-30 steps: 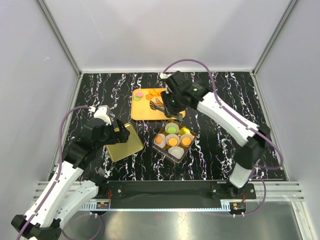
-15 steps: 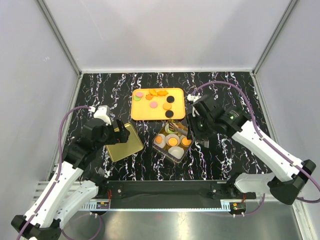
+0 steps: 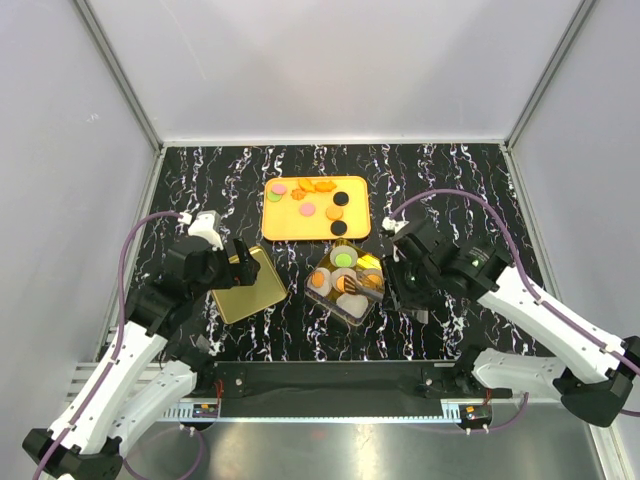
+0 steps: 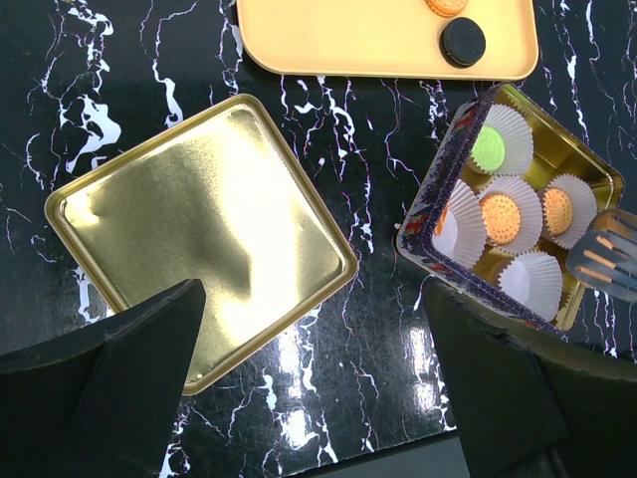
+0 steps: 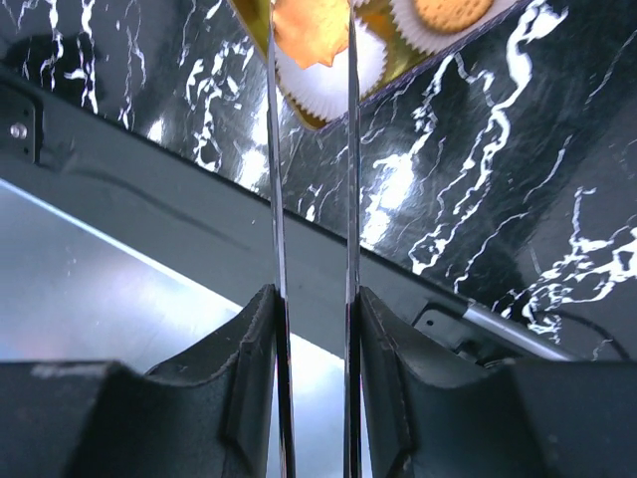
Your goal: Pack the cookies
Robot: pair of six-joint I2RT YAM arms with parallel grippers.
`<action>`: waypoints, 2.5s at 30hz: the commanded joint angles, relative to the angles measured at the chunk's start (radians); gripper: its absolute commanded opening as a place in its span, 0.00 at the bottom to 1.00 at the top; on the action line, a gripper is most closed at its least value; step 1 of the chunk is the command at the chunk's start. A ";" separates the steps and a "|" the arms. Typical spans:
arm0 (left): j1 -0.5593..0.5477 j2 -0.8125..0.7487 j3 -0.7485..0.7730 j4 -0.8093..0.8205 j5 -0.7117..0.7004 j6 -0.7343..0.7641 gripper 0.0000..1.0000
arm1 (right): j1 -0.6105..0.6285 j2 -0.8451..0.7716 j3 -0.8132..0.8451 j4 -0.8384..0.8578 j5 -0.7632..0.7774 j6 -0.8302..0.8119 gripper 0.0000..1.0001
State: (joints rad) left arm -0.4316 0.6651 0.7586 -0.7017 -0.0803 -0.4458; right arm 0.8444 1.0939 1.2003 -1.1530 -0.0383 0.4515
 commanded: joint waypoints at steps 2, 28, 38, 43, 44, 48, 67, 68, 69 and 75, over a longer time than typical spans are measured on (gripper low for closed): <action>-0.004 0.002 -0.002 0.039 -0.010 -0.004 0.99 | 0.036 -0.020 -0.028 0.015 -0.018 0.047 0.40; -0.004 -0.001 -0.002 0.038 -0.015 -0.005 0.99 | 0.064 0.015 -0.090 0.065 -0.023 0.049 0.49; -0.004 -0.002 -0.004 0.037 -0.015 -0.007 0.99 | 0.064 0.008 -0.078 0.064 -0.011 0.049 0.51; -0.004 -0.002 -0.002 0.041 -0.012 -0.005 0.99 | 0.064 0.021 0.007 0.018 0.032 0.023 0.52; -0.004 -0.001 -0.004 0.041 -0.012 -0.005 0.99 | 0.062 0.029 0.031 0.007 0.072 0.019 0.52; -0.004 0.004 -0.004 0.044 0.000 -0.004 0.99 | -0.023 0.084 0.152 -0.014 0.089 -0.042 0.56; -0.006 -0.028 -0.005 0.050 0.027 -0.001 0.99 | -0.714 0.571 0.180 0.670 -0.008 -0.117 0.57; -0.006 -0.032 -0.005 0.050 0.024 -0.001 0.99 | -0.716 0.596 0.188 0.677 0.008 -0.120 0.57; -0.006 -0.036 -0.005 0.048 0.019 -0.002 0.99 | -0.717 0.639 0.199 0.696 0.020 -0.123 0.57; -0.006 -0.032 -0.005 0.051 0.027 0.001 0.99 | -0.723 0.770 0.242 0.730 0.097 -0.158 0.62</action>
State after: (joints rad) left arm -0.4320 0.6384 0.7586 -0.6949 -0.0547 -0.4454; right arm 0.1223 1.8381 1.3769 -0.5037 -0.0017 0.3241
